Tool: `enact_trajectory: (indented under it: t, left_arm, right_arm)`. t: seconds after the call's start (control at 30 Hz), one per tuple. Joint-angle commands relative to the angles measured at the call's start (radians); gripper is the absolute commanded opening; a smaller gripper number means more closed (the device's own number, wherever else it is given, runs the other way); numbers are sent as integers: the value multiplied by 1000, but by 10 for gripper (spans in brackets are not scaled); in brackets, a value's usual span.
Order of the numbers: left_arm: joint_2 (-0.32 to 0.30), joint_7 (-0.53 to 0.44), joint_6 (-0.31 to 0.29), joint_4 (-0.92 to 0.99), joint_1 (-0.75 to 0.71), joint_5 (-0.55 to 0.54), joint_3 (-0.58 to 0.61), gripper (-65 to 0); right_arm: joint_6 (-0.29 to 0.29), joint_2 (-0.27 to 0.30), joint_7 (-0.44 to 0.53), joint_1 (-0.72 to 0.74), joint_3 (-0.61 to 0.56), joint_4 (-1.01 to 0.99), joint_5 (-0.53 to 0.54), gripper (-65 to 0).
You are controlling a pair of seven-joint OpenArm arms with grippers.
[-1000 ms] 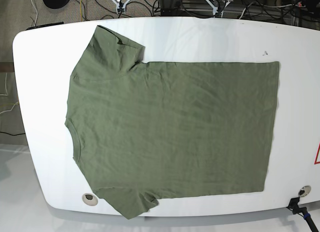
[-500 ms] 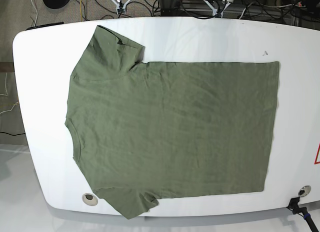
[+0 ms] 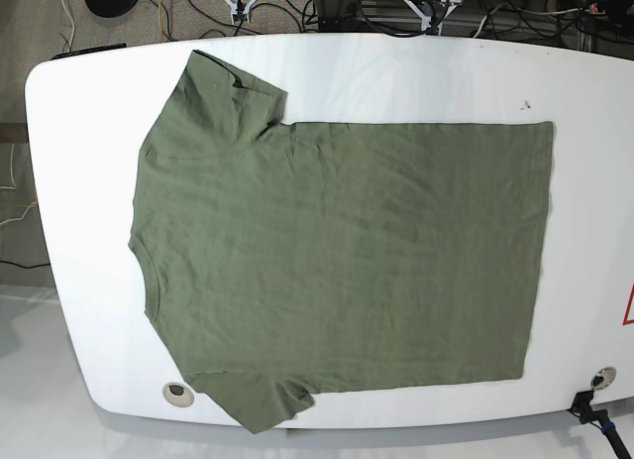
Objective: Fold the T-shirt properly
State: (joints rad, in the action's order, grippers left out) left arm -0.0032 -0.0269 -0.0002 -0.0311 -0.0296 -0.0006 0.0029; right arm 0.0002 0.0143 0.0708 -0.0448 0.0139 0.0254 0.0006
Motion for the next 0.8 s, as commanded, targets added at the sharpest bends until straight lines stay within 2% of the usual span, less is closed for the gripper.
enact_trajectory:
  t: [0.0,0.27,0.3,0.47,0.77]
  left_arm:
    - [-1,-4,1,-2,1,1,1,-647]
    - [-4,-6,3,-9,-16,0,2,-649]
    - [-5,-6,-3,-20,-2,-11,1,-650]
    - [-8,-6,3,-13,-2,-3,3,-650]
    - [-10,-1,1,-5,-3,-9,3,-650]
  right_arm:
    - [1,5,0,-2,1,-1,1,-647]
    - [1,6,6,-25,-4,1,-3,-647]
    - [24,6,15,-21,3,9,-4,-646]
    - [50,23,18,-24,3,12,-4,-650]
    - [34,45,17,-26,3,15,-8,-650]
